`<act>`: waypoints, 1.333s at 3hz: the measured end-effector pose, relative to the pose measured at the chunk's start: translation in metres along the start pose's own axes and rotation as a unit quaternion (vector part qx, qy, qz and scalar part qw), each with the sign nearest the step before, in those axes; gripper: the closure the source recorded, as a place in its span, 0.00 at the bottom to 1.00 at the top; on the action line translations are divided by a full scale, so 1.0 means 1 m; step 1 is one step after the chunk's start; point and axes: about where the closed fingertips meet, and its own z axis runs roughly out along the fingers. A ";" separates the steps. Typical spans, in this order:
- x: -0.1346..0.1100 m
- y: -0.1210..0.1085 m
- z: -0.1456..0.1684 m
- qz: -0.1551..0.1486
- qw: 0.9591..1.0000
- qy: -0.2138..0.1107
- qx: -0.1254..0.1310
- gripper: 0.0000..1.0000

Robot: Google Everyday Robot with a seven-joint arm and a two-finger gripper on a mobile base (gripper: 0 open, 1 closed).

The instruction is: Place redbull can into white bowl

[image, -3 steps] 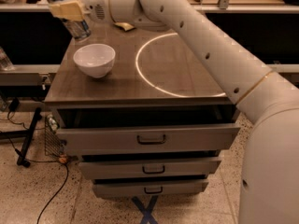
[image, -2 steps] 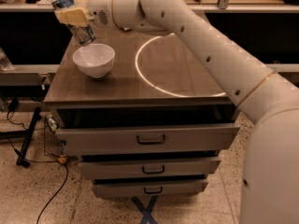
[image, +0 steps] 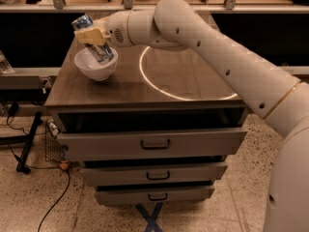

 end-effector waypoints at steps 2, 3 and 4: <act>0.027 -0.003 0.001 0.021 0.999 0.025 0.006 0.37; 0.031 -0.004 0.001 0.024 0.999 0.030 0.006 0.13; 0.030 -0.004 -0.001 0.024 0.999 0.029 0.009 0.00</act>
Offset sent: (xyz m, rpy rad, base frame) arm 0.0052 -0.0100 -0.0363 -0.0480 0.0735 -0.0308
